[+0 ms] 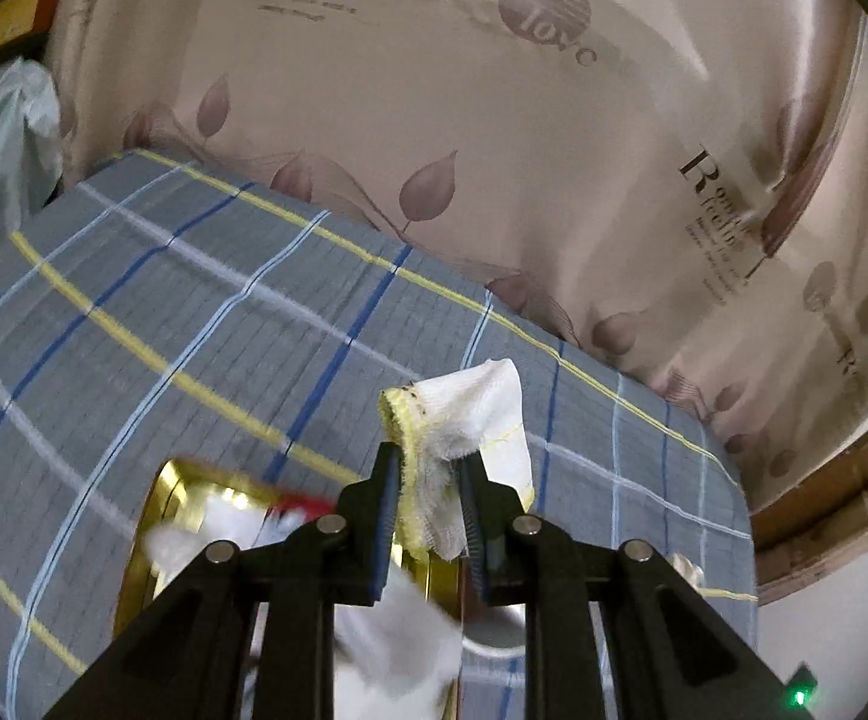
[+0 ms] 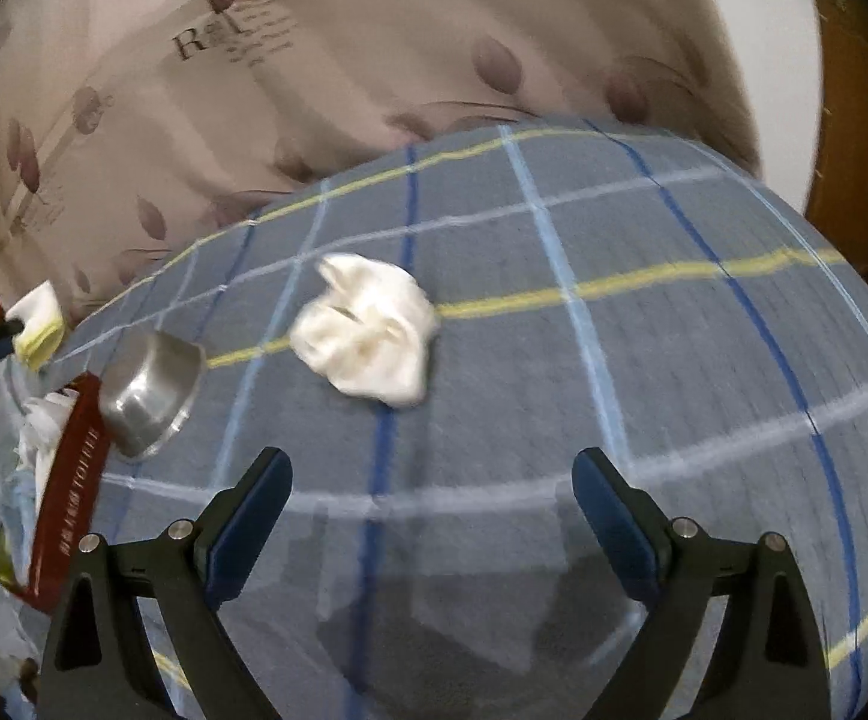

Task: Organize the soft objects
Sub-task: 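Carry the yellow-edged cloth toward the gold tin with the left gripper, then grasp the cream scrunchie with the right gripper while the left holds the cloth over the tin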

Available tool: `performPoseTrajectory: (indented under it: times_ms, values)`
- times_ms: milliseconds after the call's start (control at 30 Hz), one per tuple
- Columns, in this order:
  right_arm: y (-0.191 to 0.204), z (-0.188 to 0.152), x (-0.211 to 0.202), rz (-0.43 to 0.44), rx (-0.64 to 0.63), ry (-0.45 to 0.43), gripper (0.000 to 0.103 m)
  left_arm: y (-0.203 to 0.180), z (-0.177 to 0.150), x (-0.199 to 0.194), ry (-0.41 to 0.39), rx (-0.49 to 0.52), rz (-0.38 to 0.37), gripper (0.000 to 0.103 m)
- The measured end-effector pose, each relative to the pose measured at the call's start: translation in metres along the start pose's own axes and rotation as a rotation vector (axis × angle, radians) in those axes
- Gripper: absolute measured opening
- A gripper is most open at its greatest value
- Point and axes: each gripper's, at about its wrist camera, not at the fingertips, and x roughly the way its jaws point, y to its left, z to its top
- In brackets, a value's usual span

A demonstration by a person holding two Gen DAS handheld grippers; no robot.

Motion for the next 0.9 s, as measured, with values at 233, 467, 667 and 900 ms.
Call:
performPoseTrajectory:
  times_ms: [233, 467, 667, 900]
  values:
    - [0.036, 0.036, 0.037, -0.016, -0.113, 0.053, 0.092, 0.027, -0.033, -0.042, 0.02, -0.067, -0.064, 0.02]
    - [0.051, 0.05, 0.068, -0.094, -0.218, 0.108, 0.088, 0.047, -0.06, -0.071, 0.042, -0.092, -0.096, 0.02]
    - [0.053, 0.049, 0.092, -0.099, -0.261, 0.192, 0.013, 0.059, -0.081, -0.084, 0.052, -0.104, -0.098, 0.02]
    - [0.08, 0.084, 0.094, 0.0, -0.239, 0.173, 0.011, 0.065, -0.108, -0.104, 0.027, -0.106, -0.113, 0.02]
